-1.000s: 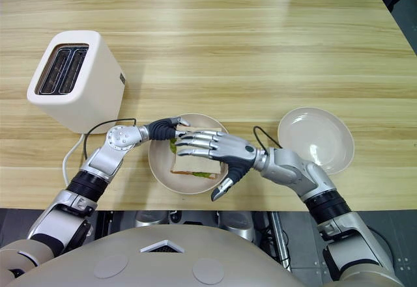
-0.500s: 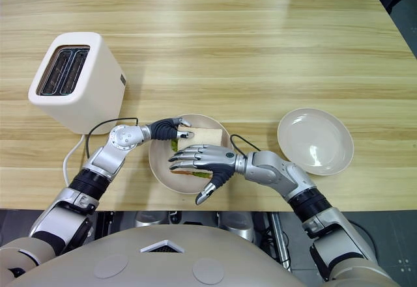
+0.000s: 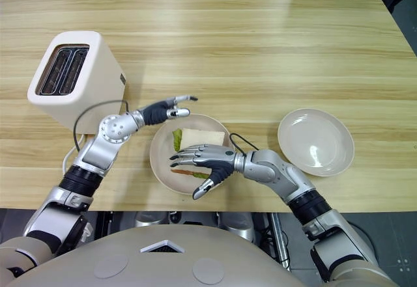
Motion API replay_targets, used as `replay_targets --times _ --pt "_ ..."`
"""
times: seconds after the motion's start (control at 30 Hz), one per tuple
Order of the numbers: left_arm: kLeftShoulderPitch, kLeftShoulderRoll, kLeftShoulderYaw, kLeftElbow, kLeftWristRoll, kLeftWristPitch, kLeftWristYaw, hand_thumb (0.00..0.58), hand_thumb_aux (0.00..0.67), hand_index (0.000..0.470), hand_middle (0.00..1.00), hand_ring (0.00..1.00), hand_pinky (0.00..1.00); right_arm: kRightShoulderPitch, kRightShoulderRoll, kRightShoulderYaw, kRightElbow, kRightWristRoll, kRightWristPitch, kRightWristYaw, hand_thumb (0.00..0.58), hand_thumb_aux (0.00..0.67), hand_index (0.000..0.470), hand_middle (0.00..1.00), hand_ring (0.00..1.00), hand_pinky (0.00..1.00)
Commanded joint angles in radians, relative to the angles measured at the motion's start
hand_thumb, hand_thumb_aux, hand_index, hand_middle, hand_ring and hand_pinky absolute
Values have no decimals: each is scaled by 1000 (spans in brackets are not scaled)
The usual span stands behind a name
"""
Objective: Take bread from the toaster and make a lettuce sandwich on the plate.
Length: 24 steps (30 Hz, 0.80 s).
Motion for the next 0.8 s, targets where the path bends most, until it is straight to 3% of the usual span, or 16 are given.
replay_targets --times 0.03,0.23,0.37,0.4,0.43,0.47,0.6,0.8 --pt "-9 38 33 -80 92 20 72 0 0 0 1000 1000 1000 28 -19 38 73 -45 61 58 0 0 0 0 0 0" --pt "-11 46 68 -121 239 55 235 0 0 0 1000 1000 1000 -11 22 -10 85 -66 50 -48 0 0 0 0 0 0" --pt "38 27 105 -161 198 40 271 0 0 0 1000 1000 1000 -27 61 -93 33 106 49 -79 0 0 0 0 0 0" --pt "56 21 121 -182 165 35 267 104 63 43 1000 1000 1000 -21 67 -108 6 198 57 -61 0 0 0 478 478 478" --pt "85 18 140 -213 109 33 246 566 568 390 1000 1000 1000 -4 64 -114 -46 348 93 -7 579 638 438 1000 1000 1000" --pt "118 10 157 -246 22 38 201 580 670 460 1000 1000 1000 18 59 -115 -100 502 146 52 580 670 460 1000 1000 1000" --pt "234 -5 233 -355 -346 86 15 580 670 460 1000 1000 1000 85 42 -185 -253 941 361 205 580 670 460 1000 1000 1000" --pt "413 96 283 -468 -631 72 -214 580 670 460 1000 1000 1000 180 -16 -330 -382 1260 604 337 580 670 460 1000 1000 1000"
